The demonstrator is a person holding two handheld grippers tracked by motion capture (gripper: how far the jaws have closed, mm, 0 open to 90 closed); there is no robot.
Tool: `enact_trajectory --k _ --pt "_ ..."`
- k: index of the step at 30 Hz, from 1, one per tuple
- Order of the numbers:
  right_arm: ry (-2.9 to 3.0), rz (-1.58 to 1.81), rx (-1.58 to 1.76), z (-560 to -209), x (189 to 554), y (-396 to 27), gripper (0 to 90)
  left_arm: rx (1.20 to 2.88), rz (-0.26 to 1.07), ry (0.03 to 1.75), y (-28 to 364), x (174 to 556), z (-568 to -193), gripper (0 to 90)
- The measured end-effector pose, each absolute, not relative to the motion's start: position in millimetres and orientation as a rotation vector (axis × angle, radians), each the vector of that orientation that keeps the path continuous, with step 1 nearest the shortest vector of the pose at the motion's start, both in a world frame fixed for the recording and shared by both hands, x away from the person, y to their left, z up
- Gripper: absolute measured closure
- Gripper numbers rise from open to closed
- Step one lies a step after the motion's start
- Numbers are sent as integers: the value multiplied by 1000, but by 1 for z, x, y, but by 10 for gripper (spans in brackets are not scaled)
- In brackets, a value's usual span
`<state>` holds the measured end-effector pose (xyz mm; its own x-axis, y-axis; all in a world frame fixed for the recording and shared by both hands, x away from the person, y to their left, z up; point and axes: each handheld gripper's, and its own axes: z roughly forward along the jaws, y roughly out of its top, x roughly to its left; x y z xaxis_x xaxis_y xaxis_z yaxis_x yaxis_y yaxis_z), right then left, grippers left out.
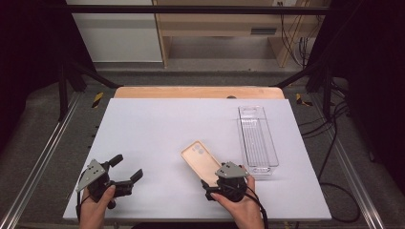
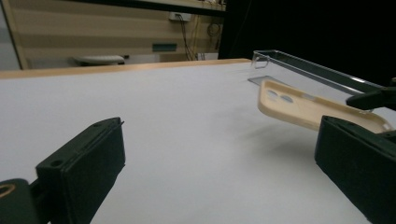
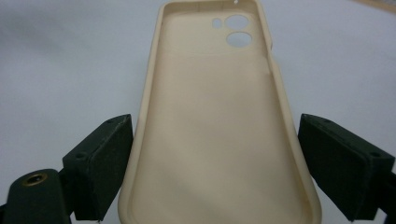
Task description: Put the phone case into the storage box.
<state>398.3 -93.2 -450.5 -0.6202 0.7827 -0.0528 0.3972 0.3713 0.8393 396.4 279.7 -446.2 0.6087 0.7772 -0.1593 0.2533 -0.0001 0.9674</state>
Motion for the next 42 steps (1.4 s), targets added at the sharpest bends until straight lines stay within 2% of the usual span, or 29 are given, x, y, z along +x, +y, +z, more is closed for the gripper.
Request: enact_trajectory --k 5,10,14,23,35,40,42 --pt "2117 1223 994 -443 402 -89 125 1563 440 885 261 403 -433 15" --pt "2007 1316 962 -431 402 -82 125 1588 341 840 224 425 -407 24" --pt "1946 1367 947 -425 399 -81 125 1591 313 838 206 439 -392 35" --pt "1876 1429 926 -420 400 -74 124 1587 274 858 192 457 -377 64" --pt "1818 1483 936 -424 399 -67 124 1594 216 874 184 465 -379 126" --pt "1816 1481 914 -425 398 -63 124 1564 185 895 187 469 -379 166" --pt "1816 1485 910 -425 397 -62 124 1549 178 902 188 470 -379 209"
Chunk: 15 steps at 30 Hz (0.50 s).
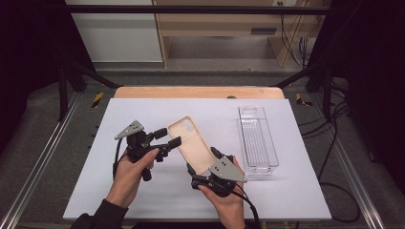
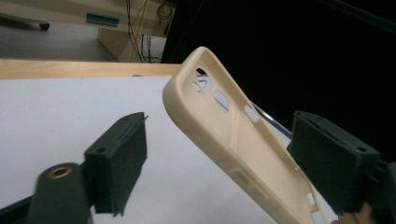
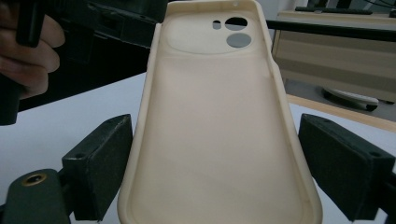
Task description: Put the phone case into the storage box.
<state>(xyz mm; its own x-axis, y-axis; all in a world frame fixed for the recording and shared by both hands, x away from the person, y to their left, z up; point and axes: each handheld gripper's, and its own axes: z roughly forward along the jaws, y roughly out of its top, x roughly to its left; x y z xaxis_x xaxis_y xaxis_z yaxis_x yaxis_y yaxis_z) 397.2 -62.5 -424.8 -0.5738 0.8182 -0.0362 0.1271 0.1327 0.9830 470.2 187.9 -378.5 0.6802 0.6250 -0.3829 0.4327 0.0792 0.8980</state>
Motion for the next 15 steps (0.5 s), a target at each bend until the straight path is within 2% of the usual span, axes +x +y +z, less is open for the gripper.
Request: enact_trajectory --k 15 --pt "1833 1488 892 -429 396 -57 123 1466 106 960 194 473 -384 494"
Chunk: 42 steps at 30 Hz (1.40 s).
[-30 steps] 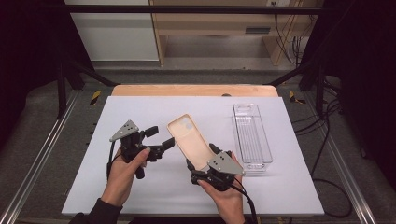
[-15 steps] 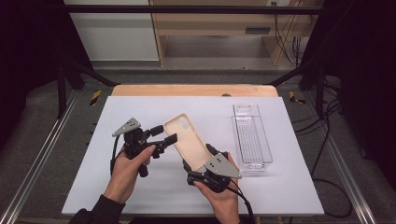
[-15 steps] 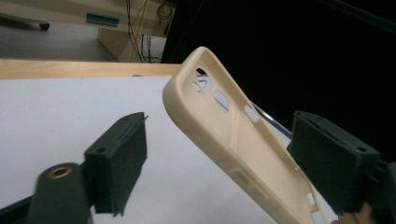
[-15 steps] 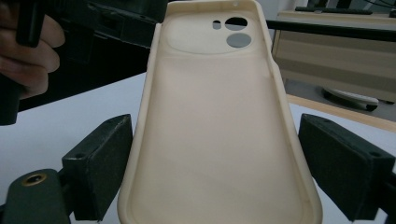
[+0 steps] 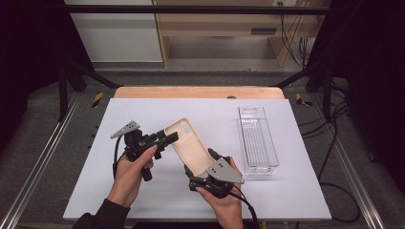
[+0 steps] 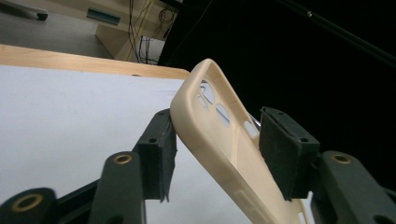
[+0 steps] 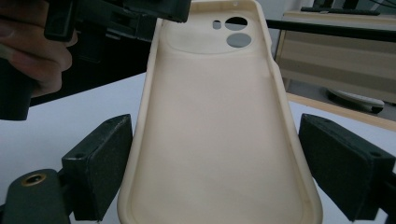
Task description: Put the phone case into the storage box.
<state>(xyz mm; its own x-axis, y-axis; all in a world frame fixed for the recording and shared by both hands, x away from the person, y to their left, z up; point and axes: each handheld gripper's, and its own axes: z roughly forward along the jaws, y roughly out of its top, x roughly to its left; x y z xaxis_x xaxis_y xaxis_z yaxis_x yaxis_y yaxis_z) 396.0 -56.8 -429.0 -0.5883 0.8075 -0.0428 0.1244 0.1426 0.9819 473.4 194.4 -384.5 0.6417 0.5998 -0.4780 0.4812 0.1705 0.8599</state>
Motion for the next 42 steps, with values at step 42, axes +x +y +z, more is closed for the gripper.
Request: enact_trajectory --k 42 --pt "1920 1478 907 -443 402 -53 78 1419 99 929 188 452 -365 797"
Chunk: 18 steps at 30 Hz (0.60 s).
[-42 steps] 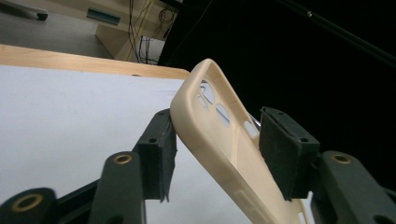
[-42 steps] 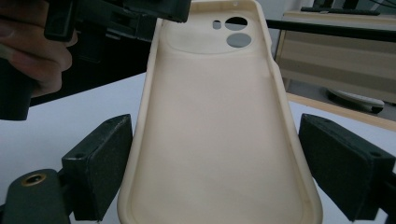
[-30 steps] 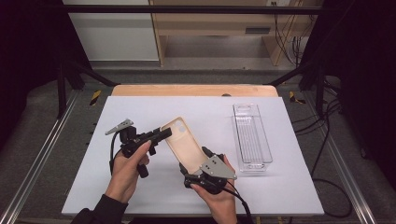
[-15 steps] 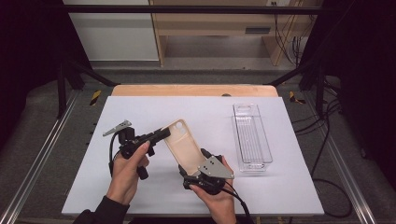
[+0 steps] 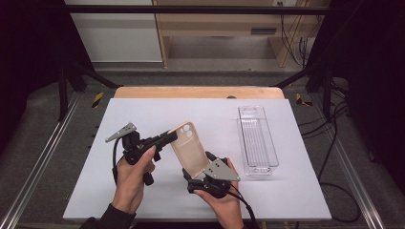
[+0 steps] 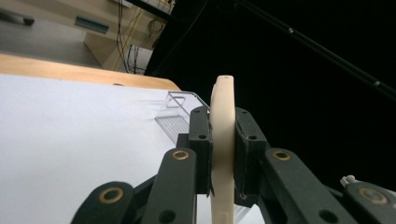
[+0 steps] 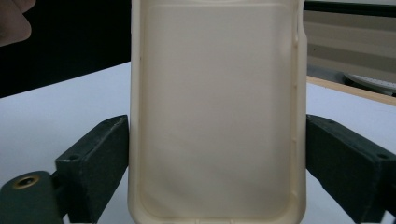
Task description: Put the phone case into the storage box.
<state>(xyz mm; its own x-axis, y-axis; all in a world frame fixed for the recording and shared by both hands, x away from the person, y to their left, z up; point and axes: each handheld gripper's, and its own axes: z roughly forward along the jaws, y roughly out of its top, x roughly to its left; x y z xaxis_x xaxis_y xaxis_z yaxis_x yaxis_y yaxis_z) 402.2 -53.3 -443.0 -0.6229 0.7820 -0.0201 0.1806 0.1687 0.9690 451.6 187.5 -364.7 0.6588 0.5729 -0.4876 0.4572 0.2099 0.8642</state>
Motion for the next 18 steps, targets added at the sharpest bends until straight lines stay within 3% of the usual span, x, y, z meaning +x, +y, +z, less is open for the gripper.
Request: enact_trajectory --k 10,18 --pt "1940 1491 920 -431 403 -63 51 1533 341 863 177 441 -353 797" --pt "1972 1514 881 -415 404 -63 49 1582 399 824 171 435 -353 798"
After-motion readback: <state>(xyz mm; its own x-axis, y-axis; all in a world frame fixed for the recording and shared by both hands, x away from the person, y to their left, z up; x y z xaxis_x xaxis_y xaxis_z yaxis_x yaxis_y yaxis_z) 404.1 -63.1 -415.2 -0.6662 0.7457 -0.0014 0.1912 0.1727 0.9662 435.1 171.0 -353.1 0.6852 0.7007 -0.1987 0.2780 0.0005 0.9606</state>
